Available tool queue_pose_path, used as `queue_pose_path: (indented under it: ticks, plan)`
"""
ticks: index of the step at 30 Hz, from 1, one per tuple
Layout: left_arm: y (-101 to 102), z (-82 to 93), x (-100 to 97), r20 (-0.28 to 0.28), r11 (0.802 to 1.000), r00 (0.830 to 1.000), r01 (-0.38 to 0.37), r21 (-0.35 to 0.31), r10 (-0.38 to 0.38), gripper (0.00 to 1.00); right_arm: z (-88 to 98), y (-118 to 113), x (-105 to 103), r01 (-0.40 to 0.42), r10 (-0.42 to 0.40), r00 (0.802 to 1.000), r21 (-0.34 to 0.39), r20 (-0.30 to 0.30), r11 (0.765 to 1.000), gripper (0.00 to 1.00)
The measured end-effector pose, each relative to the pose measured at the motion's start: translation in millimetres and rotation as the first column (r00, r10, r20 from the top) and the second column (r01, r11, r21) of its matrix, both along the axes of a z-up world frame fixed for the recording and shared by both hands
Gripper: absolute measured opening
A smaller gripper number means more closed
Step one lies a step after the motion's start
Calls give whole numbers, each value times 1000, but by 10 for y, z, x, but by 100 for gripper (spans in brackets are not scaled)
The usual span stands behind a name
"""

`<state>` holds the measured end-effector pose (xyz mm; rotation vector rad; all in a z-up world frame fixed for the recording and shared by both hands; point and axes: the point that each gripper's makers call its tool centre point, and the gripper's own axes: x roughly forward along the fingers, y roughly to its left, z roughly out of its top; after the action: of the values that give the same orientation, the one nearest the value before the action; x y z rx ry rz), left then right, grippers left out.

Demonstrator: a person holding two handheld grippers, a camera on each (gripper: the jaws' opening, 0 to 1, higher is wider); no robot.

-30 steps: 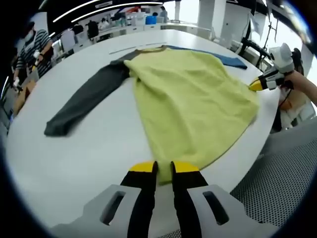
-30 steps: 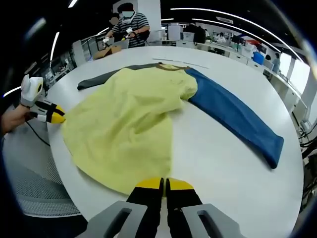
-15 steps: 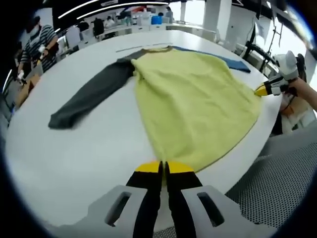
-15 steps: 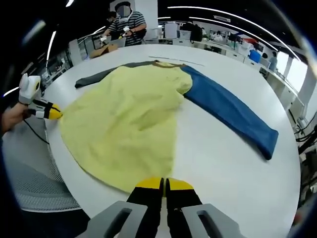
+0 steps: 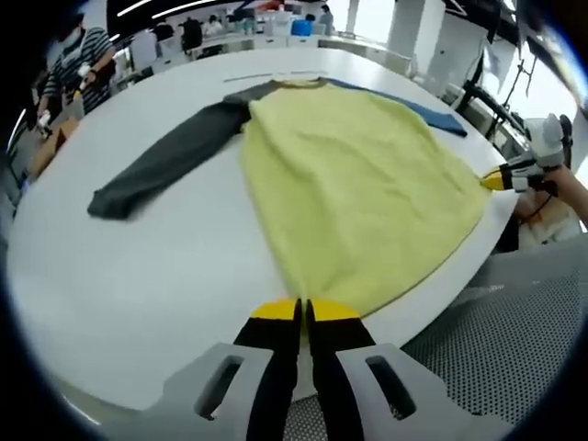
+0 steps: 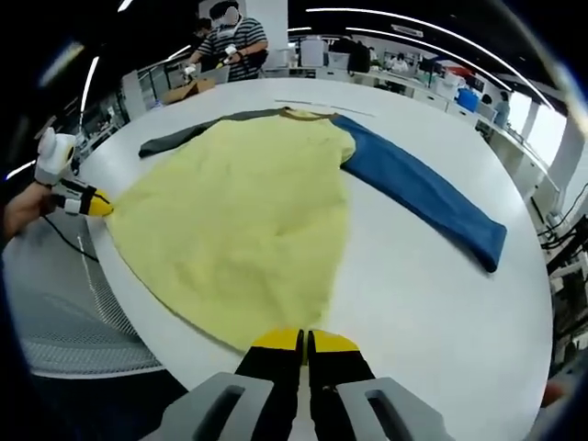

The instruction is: Fold the garment on the visible template until the final outline fits inside the template.

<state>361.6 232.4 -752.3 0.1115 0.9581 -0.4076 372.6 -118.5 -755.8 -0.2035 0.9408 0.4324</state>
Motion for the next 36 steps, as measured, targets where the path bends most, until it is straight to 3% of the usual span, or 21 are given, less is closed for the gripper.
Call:
queue_pose_path:
  ticks: [19, 25, 27, 31, 36]
  plan:
    - [55, -7, -71, -20, 999, 1000, -21, 26, 21, 0, 23, 28, -113, 5, -5, 1000, -2, -17, 1000, 0]
    - [55, 25, -51, 15, 1000, 1000, 1, 23, -2, 3, 50, 12, -79, -3, 3, 1000, -2, 4, 1000, 0]
    - [67, 55, -33, 38, 1000, 999, 8, 25, -9, 8, 96, -15, -32, -6, 6, 999, -8, 37, 1000, 4]
    - [14, 162, 41, 89, 999, 996, 5, -35, -2, 22, 229, -69, 96, 9, -10, 993, 8, 121, 1000, 16]
    - [-59, 290, 157, 154, 996, 988, 22, -82, -9, 37, 354, -156, 251, 49, -59, 980, 58, 189, 997, 38]
